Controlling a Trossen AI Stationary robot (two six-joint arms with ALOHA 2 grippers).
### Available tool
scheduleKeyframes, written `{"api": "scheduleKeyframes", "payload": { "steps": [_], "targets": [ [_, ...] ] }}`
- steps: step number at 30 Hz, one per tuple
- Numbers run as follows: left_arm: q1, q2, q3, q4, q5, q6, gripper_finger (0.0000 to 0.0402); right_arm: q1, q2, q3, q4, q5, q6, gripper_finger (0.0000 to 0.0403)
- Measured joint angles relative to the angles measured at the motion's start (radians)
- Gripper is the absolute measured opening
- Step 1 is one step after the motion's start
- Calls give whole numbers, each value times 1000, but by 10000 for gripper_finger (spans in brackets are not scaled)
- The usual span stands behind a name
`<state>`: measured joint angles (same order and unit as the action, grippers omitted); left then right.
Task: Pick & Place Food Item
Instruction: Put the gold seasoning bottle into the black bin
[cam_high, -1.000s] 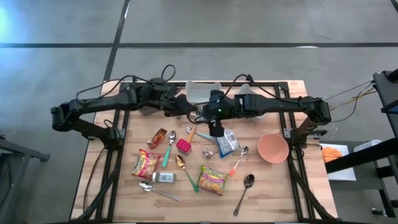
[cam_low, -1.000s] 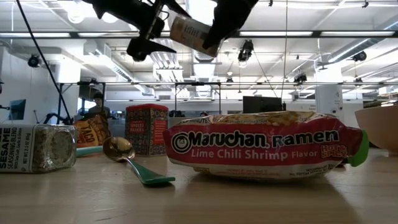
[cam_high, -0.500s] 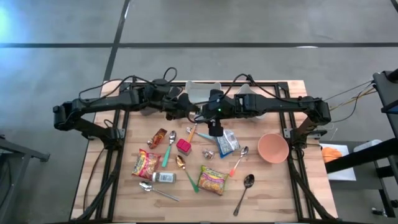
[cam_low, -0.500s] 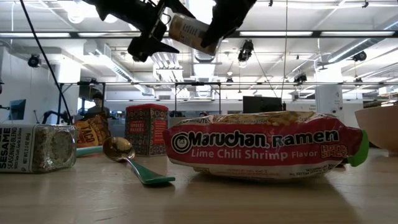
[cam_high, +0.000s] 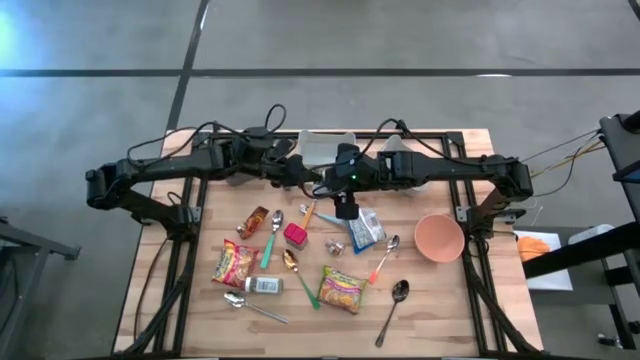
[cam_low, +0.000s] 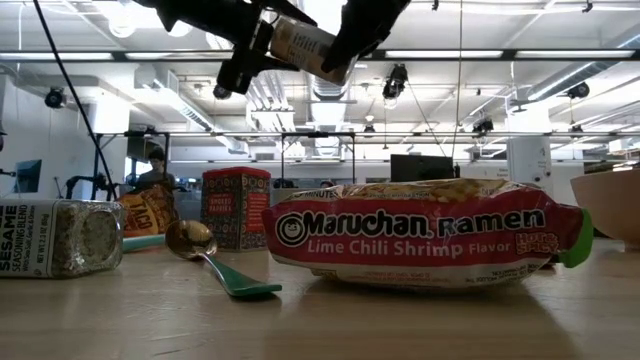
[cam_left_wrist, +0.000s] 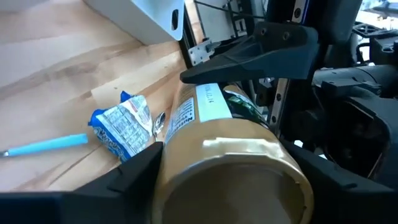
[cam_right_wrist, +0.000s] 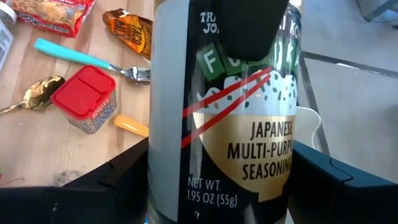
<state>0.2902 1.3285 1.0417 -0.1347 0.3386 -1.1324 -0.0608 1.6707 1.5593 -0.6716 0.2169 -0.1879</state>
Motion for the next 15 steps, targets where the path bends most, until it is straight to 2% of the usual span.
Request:
{"api": "scheduleKeyframes", "payload": {
  "steps": [8,12,15],
  "targets": [
    [-1,0,0,9,15,10,268,0,0,14,-5,23,-10,274],
    [-2,-2,1,11,23,6,292,0,0,18,-5,23,-14,274],
    [-2,-3,1,9,25,7,276,0,0,18,-4,24,-14,274]
  ]
}}
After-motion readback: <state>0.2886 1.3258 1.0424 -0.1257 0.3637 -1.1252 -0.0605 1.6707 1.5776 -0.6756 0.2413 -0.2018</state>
